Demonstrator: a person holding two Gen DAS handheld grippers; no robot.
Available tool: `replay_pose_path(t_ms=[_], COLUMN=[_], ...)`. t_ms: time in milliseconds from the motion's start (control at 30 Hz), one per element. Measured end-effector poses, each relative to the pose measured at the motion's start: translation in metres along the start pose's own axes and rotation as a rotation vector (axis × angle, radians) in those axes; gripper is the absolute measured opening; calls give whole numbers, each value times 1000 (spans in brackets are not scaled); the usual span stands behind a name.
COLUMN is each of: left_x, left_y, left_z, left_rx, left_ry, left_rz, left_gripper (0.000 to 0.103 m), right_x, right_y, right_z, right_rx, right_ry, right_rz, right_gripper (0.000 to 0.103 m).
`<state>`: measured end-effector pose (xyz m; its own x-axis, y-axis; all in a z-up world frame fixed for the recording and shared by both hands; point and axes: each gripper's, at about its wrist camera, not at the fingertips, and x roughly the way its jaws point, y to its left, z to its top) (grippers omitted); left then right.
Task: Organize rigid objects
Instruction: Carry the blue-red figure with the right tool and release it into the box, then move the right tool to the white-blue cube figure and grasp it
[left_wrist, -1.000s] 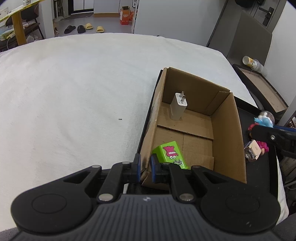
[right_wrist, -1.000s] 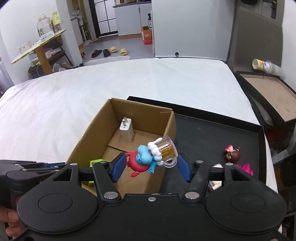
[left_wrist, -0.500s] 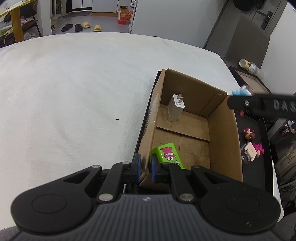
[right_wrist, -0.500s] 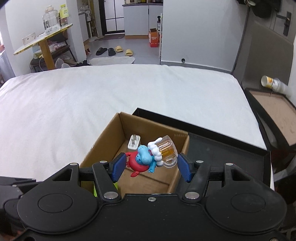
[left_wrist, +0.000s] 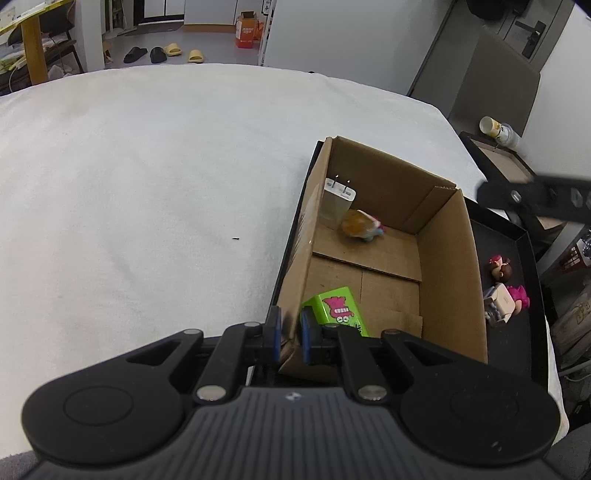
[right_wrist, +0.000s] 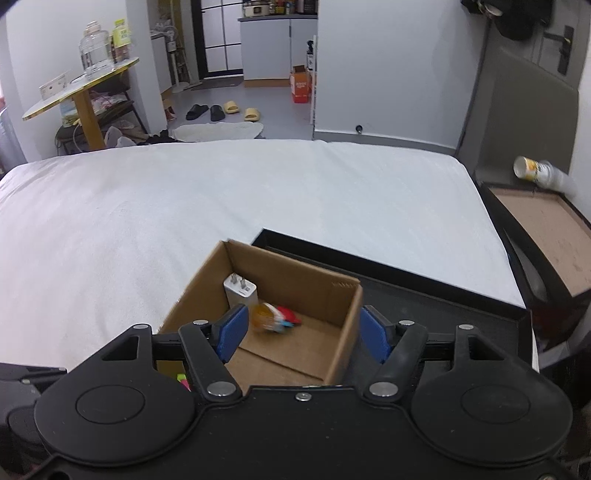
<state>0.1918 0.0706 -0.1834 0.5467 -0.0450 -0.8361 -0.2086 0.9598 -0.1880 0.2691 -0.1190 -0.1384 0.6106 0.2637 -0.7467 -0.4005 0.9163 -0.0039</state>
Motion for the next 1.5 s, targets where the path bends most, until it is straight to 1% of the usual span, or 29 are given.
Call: replay_pose_path(t_ms=[133, 233, 367, 400, 700, 900, 1000, 1167, 1367, 1500], left_x=[1, 1, 2, 2, 3, 1, 1, 0, 0, -1], left_y=[-1, -3, -5, -6, -13, -15, -16, -20, -24, -25], left_z=[1, 0, 0, 0, -1, -1, -1, -2, -3, -4], left_rx=[0, 4, 13, 16, 24, 24, 30, 54, 75, 84], left_ry=[1, 2, 3, 3, 7, 4, 2, -2, -2, -4], left_rz=[2, 5, 15, 18, 48, 75, 82, 99, 128, 138], left_gripper=[10, 10, 10, 10, 10, 11, 11, 11, 11, 11], right_x=[-6, -9, -14, -16, -25, -30, -31, -30, -31, -29], right_y=[-9, -17, -28, -30, -51, -64, -71, -80, -92, -104], right_z=[-11, -18, -24, -26, -41, -48, -53, -63, -80, -91], right_rx=[23, 42, 78, 84, 125, 150, 167, 194, 236, 291], right_ry=[6, 10, 9, 7, -14, -34, -35, -12, -18, -31], right_rz=[-11, -22, -16, -12, 15, 27, 28, 53, 85, 71], right_gripper=[75, 76, 78, 80, 90, 94, 94, 94, 94, 93])
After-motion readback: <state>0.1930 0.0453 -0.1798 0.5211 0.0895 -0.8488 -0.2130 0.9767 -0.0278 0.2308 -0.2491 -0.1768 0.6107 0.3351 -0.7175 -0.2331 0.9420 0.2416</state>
